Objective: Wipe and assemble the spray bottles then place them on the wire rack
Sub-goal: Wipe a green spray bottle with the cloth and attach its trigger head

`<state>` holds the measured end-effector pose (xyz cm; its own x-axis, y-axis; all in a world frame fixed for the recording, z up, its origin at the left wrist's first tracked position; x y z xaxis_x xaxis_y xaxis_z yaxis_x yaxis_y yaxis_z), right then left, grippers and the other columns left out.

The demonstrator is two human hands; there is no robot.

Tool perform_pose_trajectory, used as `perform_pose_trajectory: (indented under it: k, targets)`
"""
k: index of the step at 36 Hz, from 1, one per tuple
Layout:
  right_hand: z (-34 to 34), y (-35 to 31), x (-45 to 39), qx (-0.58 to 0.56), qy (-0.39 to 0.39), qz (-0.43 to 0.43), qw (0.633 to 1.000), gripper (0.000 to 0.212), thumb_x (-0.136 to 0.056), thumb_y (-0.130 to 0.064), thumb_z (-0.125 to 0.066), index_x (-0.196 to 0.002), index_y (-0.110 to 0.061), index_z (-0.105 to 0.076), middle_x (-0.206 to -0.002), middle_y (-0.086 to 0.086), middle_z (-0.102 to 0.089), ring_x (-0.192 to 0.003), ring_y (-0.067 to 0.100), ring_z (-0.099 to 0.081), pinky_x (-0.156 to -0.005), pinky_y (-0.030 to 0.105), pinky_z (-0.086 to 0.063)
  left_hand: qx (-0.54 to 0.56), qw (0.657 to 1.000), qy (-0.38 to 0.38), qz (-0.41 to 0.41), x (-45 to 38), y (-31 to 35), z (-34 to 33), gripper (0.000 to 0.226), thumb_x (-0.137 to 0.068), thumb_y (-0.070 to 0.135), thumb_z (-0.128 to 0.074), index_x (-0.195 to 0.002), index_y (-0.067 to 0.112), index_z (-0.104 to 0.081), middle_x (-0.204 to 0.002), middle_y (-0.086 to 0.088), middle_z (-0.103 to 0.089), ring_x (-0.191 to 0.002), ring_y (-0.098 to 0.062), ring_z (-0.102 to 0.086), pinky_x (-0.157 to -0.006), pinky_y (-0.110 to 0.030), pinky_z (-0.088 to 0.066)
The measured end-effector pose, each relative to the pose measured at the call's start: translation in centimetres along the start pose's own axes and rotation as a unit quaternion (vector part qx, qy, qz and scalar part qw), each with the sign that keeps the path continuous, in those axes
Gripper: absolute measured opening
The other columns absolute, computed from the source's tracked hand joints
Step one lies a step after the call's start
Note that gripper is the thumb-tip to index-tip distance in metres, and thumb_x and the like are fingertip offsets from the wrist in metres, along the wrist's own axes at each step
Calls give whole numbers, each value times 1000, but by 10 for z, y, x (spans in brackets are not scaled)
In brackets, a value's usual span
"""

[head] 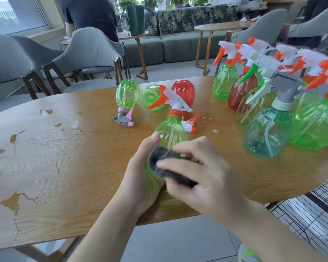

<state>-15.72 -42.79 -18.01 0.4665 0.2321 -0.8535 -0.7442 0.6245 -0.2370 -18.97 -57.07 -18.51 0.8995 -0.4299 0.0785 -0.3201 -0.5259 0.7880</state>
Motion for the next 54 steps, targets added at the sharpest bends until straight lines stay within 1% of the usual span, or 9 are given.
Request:
perform_pose_trajectory:
  k: [5, 8, 19, 23, 28, 36, 42, 49, 54]
  targets:
    - [-3, 0, 7, 32, -41, 79, 996, 16, -96, -16, -70, -106, -16, -82, -104, 6, -68, -92, 25, -55, -78, 42, -51, 10, 999, -12, 31, 4, 3, 1, 47, -96, 50, -62, -118, 8, -58, -107, -20, -50, -104, -35, -53, -92, -39, -47]
    - [0, 4, 2, 30, -21, 71, 997, 16, -97, -18, -69, -106, -15, -82, -106, 5, -67, -92, 26, -56, -82, 40, -52, 16, 999, -29, 14, 2, 2, 0, 45, -96, 44, -55, -97, 2, -71, -88, -16, -65, -84, -26, -68, -77, -31, -58]
    - [14, 34, -13, -37, 66, -169, 983, 27, -103, -23, -61, -124, -10, -71, -115, 1, -63, -116, 12, -59, -101, 18, -43, -14, 999, -45, -13, 0, 2, 2, 50, -92, 40, -56, -130, 11, -68, -120, -17, -65, -102, -31, -64, -86, -45, -51]
    - [13, 27, -10, -49, 66, -129, 988, 22, -99, -13, -66, -119, -6, -73, -112, 4, -62, -111, 11, -61, -95, 17, -44, -2, 999, -40, -13, 1, 2, 2, 51, -94, 40, -58, -135, 11, -65, -122, -17, -66, -103, -31, -66, -85, -44, -53]
    - [12, 22, -7, -33, 50, -68, 996, 22, -97, -15, -64, -113, -5, -76, -110, 11, -64, -97, 27, -64, -83, 36, -52, -23, 999, -41, -15, 0, 2, 3, 83, -82, 45, -82, -150, 9, -49, -149, -32, -48, -125, -43, -55, -99, -51, -49]
    - [13, 22, -5, -44, 54, -122, 990, 21, -98, -16, -65, -114, -8, -76, -111, 7, -64, -100, 22, -64, -87, 26, -50, -40, 999, -30, -17, -2, -2, 2, 59, -96, 40, -65, -145, 8, -56, -143, -31, -54, -122, -43, -55, -100, -54, -47]
    - [2, 0, 2, -20, 13, 7, 1000, 15, -91, -13, -71, -100, -10, -82, -101, 11, -68, -90, 24, -58, -85, 32, -51, 12, 998, -47, 31, 0, 0, 2, 41, -97, 46, -58, -106, 9, -74, -97, -13, -69, -92, -25, -70, -87, -35, -56]
    - [-6, 2, 8, 26, -13, 91, 995, 18, -92, -16, -69, -104, -17, -83, -111, -1, -60, -92, 24, -53, -78, 40, -52, 32, 998, -41, 42, 3, 4, -1, 44, -100, 42, -56, -130, 10, -58, -102, -13, -64, -91, -26, -67, -82, -34, -58]
    - [2, 11, -1, 35, 34, 37, 998, 18, -98, -19, -67, -107, -13, -81, -104, 10, -70, -91, 28, -58, -89, 35, -51, 7, 1000, -24, -8, -2, 2, 1, 42, -99, 34, -58, -126, 1, -58, -107, -18, -67, -99, -29, -68, -84, -38, -59]
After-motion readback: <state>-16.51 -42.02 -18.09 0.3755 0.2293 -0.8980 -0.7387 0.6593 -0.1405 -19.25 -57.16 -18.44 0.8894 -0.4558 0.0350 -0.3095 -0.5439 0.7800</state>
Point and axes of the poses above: each hand's wrist, its own x-axis away from the middle knuckle, its own z-axis out of the back of the hand, y = z × x, the point moved 1 cm from there along -x, towards the middle knuckle
